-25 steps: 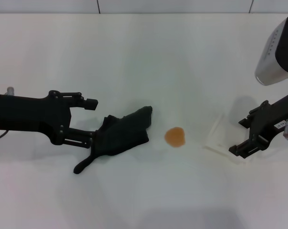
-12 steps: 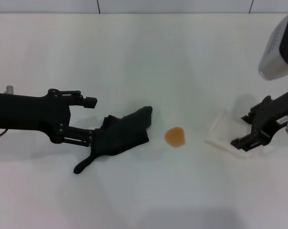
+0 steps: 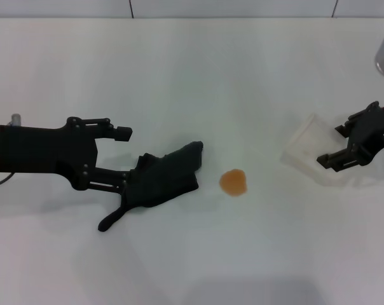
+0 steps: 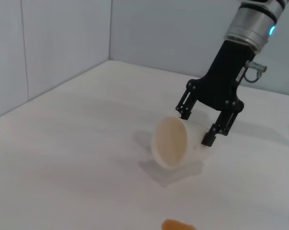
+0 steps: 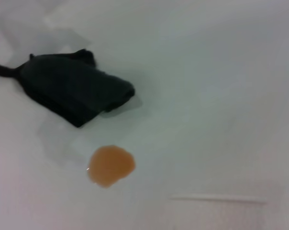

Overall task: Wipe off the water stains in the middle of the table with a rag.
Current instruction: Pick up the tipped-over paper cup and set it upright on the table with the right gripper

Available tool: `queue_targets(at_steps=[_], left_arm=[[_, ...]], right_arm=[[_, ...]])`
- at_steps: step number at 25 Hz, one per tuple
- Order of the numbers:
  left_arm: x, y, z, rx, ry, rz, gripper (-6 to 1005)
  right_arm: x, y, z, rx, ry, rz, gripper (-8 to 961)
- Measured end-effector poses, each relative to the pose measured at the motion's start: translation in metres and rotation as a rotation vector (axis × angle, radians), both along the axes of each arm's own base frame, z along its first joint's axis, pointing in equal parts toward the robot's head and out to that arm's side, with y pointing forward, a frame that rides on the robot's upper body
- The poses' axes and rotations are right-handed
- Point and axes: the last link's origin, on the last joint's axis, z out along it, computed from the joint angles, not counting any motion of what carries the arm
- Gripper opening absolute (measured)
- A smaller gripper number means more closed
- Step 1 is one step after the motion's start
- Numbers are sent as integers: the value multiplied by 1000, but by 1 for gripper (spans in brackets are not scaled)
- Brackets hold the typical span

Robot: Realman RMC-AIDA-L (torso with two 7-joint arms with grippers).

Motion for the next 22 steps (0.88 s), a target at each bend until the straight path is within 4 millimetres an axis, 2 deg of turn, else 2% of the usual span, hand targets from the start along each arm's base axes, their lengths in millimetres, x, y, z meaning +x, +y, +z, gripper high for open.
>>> queue_targets(at_steps=[6,13,22], left_arm=[[0,1,-3,13,-2,-2,881],[2,3,-3,18,-2,-5,881],[1,4,-5,35,1,-17,882]], right_arm=[[9,5,5,32,90,14,637],[16,1,12,93,220,102,638],[36,2,0,132,318,140,638]])
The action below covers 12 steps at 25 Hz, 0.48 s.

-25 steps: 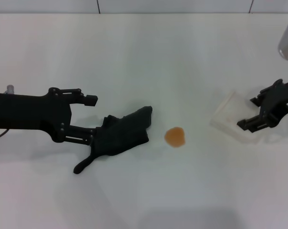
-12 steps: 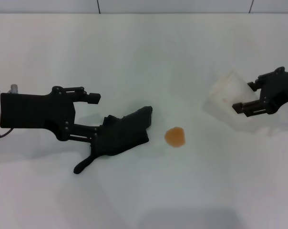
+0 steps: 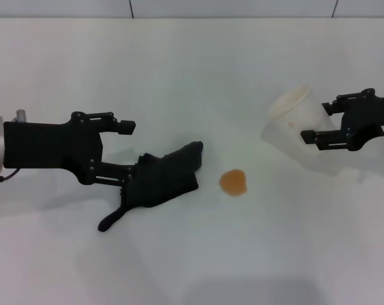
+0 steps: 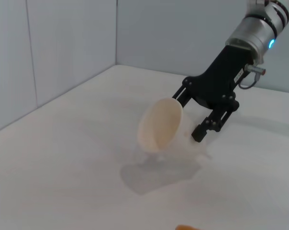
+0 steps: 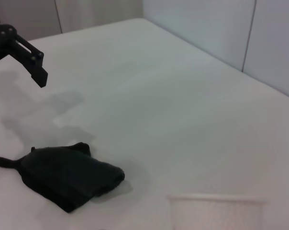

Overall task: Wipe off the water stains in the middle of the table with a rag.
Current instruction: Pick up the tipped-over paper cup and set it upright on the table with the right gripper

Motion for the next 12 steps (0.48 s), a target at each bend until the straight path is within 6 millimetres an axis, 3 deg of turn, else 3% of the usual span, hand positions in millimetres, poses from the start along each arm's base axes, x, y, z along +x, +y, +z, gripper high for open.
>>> queue_targets(at_steps=[12], left_arm=[[-2,-2,-1,42,-40,11,882]], right_arm=[[26,-5,8,122,149,101,639]])
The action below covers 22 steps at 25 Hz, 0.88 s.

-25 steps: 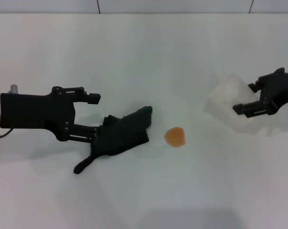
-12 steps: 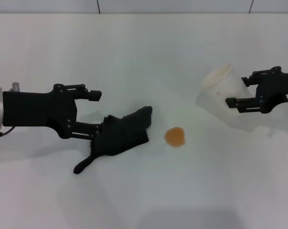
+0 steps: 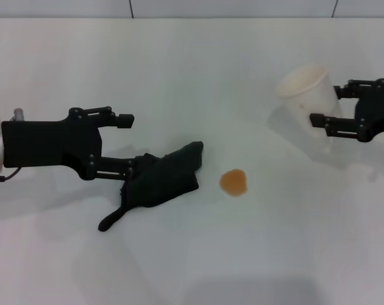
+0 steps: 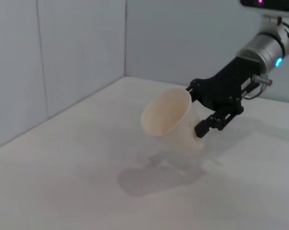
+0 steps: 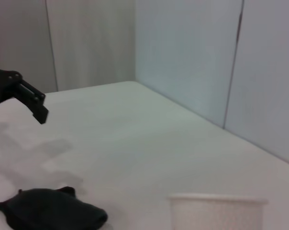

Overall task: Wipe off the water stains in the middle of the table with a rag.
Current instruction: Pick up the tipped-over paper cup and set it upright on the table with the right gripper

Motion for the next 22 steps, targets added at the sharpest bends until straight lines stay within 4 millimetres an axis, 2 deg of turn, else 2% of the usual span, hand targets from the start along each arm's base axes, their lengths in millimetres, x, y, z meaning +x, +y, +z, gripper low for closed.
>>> queue_targets(at_steps=[13,22], left_arm=[[-7,-6,-2,30,-11,8,881],[-10,-6,-4,42,1,7,881]], right_arm=[[29,-4,-9,91,59,5,640],[49,-12,-25,170,88,0,641]])
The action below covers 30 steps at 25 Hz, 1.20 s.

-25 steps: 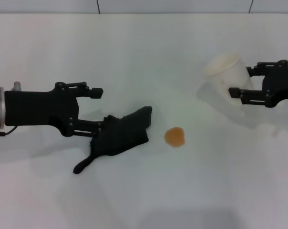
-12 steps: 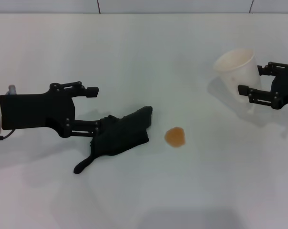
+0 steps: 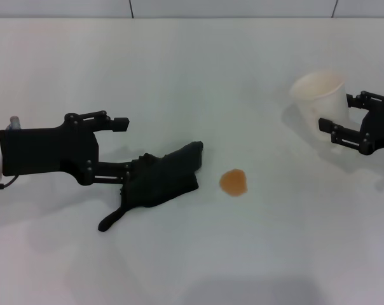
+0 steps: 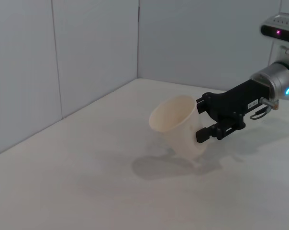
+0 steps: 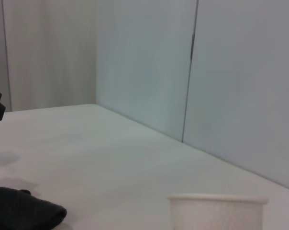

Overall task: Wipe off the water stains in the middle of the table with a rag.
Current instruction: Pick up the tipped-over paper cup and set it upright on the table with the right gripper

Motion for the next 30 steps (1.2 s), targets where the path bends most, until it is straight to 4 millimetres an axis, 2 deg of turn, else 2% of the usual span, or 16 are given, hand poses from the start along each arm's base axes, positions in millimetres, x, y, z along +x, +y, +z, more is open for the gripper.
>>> queue_targets(at_steps=[11,30], left_arm=[[0,0,-1,3,4,-9,882],[-2,0,-6,0,5,-13,881]], right_arm=[[14,-9,-11,80,9,-4,642],[29,-16,-19,91,-5,-65,643]])
